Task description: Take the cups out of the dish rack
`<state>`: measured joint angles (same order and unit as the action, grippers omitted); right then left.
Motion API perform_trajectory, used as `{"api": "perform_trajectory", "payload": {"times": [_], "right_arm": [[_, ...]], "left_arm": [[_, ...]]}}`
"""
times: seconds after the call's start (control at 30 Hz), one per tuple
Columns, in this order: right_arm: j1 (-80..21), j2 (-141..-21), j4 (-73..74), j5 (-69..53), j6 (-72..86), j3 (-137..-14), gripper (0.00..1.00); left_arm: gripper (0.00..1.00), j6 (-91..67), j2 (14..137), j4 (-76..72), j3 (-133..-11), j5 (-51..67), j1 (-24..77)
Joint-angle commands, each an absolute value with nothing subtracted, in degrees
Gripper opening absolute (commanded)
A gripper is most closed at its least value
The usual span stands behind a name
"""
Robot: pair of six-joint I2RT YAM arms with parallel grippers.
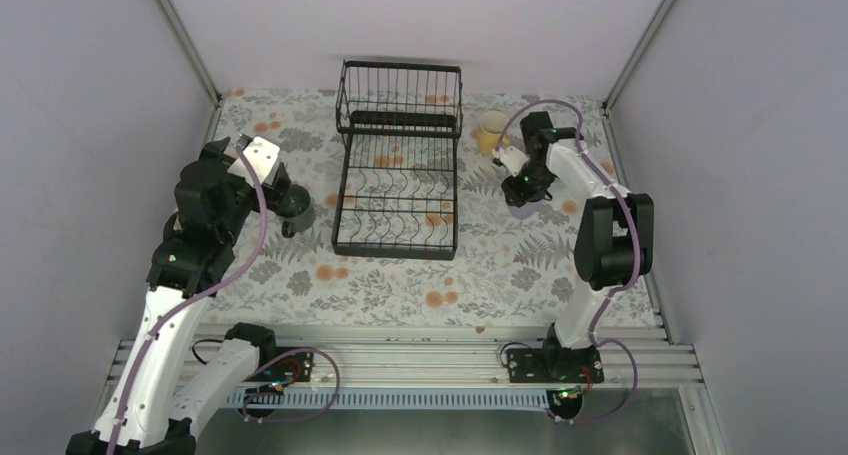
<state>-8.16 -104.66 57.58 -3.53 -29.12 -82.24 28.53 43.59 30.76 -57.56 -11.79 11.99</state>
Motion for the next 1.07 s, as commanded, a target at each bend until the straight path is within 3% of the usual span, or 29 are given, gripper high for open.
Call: {"api": "perform_trajectory", "payload": {"times": [0.0,0.07,0.13,0.17,0.2,0.63,1.03], "right_arm": [[-8.1,-101.1,56.8,-5.2,-28.2,-82.6,0.5],[-8.1,-99.4,57.1,-4.9,-27.6,-83.2,0.6],[-8.1,-96.6,57.3,-5.3,-27.2,-83.6,0.8],[-8.1,-94.9,56.8,-5.6,-26.8,-83.6,0.97],[-8.1,-92.8,56.2,-6.1,-26.4,-83.5,1.0],[-8.2,-68.7,40.4,-17.8,-22.2,-66.3,1.0],[-7.6,-65.0,39.5,-19.2,-22.1,-62.8,1.0]], "left_arm": [[1.0,23.5,42.3,27.4,-56.7,-10.3,11.7],[1.0,22.0,42.2,26.4,-55.6,-10.3,11.7],[1.0,20.6,42.0,25.5,-54.4,-10.7,11.7],[1.0,20.0,41.8,25.0,-53.6,-10.9,11.8],[1.0,19.3,41.1,24.1,-52.4,-11.2,11.7],[1.0,15.8,41.1,20.5,-47.8,-14.3,11.7],[1.0,14.6,42.9,18.1,-48.2,-16.0,11.8]]}}
